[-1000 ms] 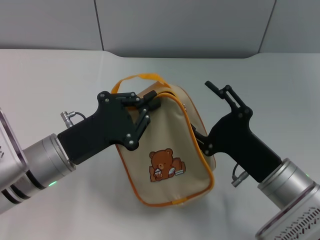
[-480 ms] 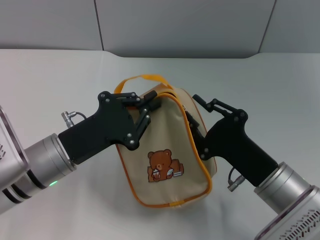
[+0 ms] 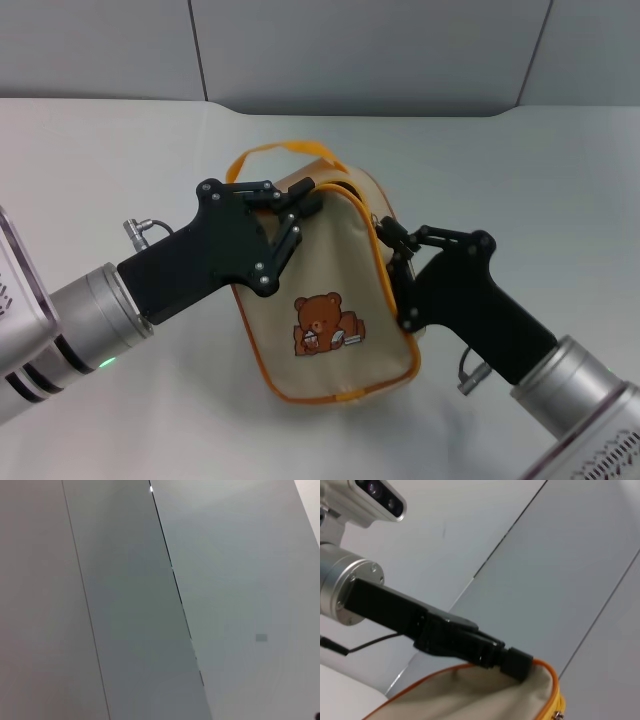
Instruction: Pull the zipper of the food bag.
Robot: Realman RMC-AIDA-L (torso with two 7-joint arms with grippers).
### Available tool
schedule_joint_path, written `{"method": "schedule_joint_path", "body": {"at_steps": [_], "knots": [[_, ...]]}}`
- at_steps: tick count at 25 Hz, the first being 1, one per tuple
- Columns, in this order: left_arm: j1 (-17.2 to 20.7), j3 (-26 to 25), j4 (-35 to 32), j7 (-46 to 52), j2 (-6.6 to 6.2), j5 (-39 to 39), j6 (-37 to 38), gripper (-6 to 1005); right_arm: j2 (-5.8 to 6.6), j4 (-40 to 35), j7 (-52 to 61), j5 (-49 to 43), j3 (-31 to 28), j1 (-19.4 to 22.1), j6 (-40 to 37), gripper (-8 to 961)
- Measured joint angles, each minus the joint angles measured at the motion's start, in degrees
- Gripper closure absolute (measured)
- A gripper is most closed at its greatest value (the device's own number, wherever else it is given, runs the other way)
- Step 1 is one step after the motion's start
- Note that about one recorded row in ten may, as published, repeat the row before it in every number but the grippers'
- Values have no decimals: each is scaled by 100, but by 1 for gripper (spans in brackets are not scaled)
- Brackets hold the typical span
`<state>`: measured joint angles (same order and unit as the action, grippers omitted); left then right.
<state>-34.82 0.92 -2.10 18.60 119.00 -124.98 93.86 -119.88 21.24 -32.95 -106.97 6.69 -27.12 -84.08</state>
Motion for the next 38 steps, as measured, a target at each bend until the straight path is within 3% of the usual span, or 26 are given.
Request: {"method": "schedule_joint_path", "body": {"at_steps": [4, 7, 8, 13, 17, 22, 23, 24, 25, 26, 28, 29, 30, 32, 33, 34, 37, 38], "knots": [[-12, -36, -5, 0, -9, 18, -9, 903, 0, 25, -6, -2, 4, 355, 6, 945], [-36, -43, -7, 9, -15, 26, -8, 898, 3, -65, -41, -2, 146, 913, -26, 955], [-47, -44, -10, 7, -16, 28, -12, 897, 14, -211, -50, -2, 362, 1310, -129, 947], [-66, -44, -12, -7, -16, 26, -18, 889, 7, -484, -18, 14, 473, 1799, -722, 910], [-44, -48, -13, -3, -13, 33, -86, 883, 18, -492, 162, 47, 439, 1838, -1139, 880], [173, -42, 64, 91, -4, 41, -271, 875, 60, -704, 1758, 59, 310, 1659, -1480, 842], [296, -46, 67, 225, -10, 39, -266, 873, 66, -1111, 2924, 33, 343, 1463, -1566, 835], [296, -46, 67, 225, -10, 39, -266, 871, 66, -1111, 2924, 33, 343, 1463, -1566, 828], [392, -38, 24, 406, -30, 21, -187, 870, 67, -1636, 4124, -30, 413, 1266, -1643, 820], [392, -38, 24, 406, -30, 21, -187, 868, 67, -1636, 4124, -30, 413, 1266, -1643, 778], [456, 120, -243, 872, -58, -1, 2, 865, 69, -2640, 6203, -231, 663, 928, -1690, 693], [456, 120, -243, 872, -58, -1, 2, 864, 69, -2640, 6203, -231, 663, 928, -1690, 650], [445, 503, -634, 1343, -61, -7, 211, 862, 71, -3193, 7151, -384, 885, 747, -1694, 608], [434, 717, -825, 1577, -60, -7, 323, 722, 74, -3445, 7572, -478, 1022, 661, -1702, 537], [419, 1331, -1291, 2079, -53, -6, 622, 652, 105, -3894, 8185, -650, 1359, 511, -1749, 502], [419, 1331, -1291, 2079, -53, -6, 622, 628, 105, -3894, 8185, -650, 1359, 511, -1749, 466], [462, 1995, -1778, 2516, -45, -4, 964, 558, 230, -4356, 8876, -964, 1934, 270, -1982, 360], [512, 2347, -2039, 2812, -47, -7, 1127, 534, 330, -4442, 9080, -1112, 2212, 138, -2162, 180]]}}
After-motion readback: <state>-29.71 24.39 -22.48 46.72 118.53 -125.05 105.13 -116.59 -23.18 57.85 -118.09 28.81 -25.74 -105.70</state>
